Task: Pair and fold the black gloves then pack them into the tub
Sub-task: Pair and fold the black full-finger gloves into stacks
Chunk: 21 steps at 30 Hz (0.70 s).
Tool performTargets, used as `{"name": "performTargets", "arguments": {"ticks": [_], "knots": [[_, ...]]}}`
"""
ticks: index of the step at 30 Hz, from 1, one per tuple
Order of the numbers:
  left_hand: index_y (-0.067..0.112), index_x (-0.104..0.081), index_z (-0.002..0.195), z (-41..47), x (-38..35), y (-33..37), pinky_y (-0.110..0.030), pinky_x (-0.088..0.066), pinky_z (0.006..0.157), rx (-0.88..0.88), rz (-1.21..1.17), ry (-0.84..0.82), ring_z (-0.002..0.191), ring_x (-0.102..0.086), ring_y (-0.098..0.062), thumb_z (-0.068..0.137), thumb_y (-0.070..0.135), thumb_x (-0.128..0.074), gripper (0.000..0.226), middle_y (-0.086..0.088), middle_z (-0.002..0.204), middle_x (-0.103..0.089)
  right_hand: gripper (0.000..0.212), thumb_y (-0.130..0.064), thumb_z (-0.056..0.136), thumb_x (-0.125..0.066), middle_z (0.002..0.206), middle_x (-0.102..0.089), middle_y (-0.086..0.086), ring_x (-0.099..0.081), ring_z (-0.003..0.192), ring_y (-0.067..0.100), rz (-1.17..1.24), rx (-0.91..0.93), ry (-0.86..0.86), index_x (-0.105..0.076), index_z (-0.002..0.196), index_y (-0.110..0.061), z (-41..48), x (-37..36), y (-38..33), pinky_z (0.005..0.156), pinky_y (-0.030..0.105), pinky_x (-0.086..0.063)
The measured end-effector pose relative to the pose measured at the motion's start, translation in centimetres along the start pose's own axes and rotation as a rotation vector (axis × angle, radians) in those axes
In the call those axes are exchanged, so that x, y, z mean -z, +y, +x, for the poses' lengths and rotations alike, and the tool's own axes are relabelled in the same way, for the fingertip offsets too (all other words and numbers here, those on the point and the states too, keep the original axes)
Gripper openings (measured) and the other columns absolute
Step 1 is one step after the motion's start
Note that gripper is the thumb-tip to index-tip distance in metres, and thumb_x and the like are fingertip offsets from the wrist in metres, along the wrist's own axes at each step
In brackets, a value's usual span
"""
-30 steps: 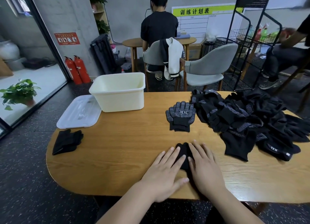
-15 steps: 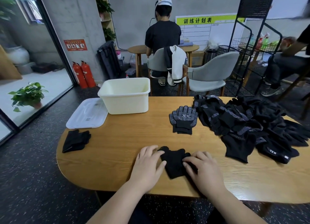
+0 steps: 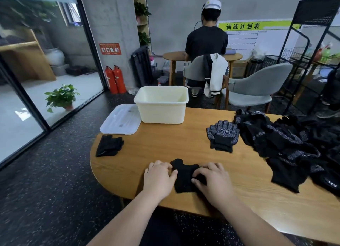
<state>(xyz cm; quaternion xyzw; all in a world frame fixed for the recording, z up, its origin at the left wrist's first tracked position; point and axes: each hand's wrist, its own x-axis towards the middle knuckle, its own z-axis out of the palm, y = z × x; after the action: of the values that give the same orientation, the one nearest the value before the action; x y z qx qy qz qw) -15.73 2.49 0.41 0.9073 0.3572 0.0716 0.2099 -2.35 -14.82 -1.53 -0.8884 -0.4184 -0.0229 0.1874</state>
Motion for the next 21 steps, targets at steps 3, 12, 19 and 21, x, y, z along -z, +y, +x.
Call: {"name": "performTargets", "arguments": {"ticks": [3,12,19,21], "knots": [[0.035,-0.064,0.134,0.3,0.8,-0.8,-0.04,-0.043,0.109,0.068,-0.031,-0.005,0.12,-0.051,-0.016,0.103,0.056,-0.054,0.038,0.012,0.122,-0.061,0.022,-0.064,0.092,-0.065,0.122,-0.056,-0.022,-0.043,0.116,0.015,0.035,0.003,-0.01,-0.069,0.107,-0.048,0.6,-0.7,-1.9,0.087,0.035,-0.042],[0.028,-0.059,0.134,1.1,3.1,-3.9,-0.018,-0.046,0.078,0.189,-0.332,-0.002,0.093,-0.061,-0.007,0.099,0.037,-0.073,0.039,0.014,0.104,-0.062,0.022,-0.064,0.093,-0.064,0.122,-0.05,-0.02,-0.04,0.119,0.017,0.087,0.029,-0.103,-0.067,0.107,-0.046,2.7,-1.8,-6.3,0.087,0.035,-0.037],[0.03,-0.064,0.128,1.7,5.5,-6.0,-0.026,-0.055,0.085,0.249,-0.555,0.101,0.104,-0.067,-0.012,0.097,0.029,-0.077,0.033,0.006,0.116,-0.071,0.014,-0.048,0.1,-0.061,0.158,-0.044,-0.016,-0.035,0.14,0.021,0.128,0.178,-0.149,-0.065,0.113,-0.044,5.2,-2.4,-9.1,0.109,0.037,-0.041],[0.031,-0.065,0.125,2.1,6.4,-6.9,-0.026,-0.055,0.083,0.269,-0.598,0.139,0.101,-0.066,-0.008,0.096,0.029,-0.078,0.032,0.011,0.11,-0.07,0.015,-0.045,0.1,-0.061,0.16,-0.044,-0.016,-0.035,0.142,0.02,0.168,0.212,-0.146,-0.064,0.114,-0.044,6.0,-2.8,-10.0,0.111,0.038,-0.042]]}}
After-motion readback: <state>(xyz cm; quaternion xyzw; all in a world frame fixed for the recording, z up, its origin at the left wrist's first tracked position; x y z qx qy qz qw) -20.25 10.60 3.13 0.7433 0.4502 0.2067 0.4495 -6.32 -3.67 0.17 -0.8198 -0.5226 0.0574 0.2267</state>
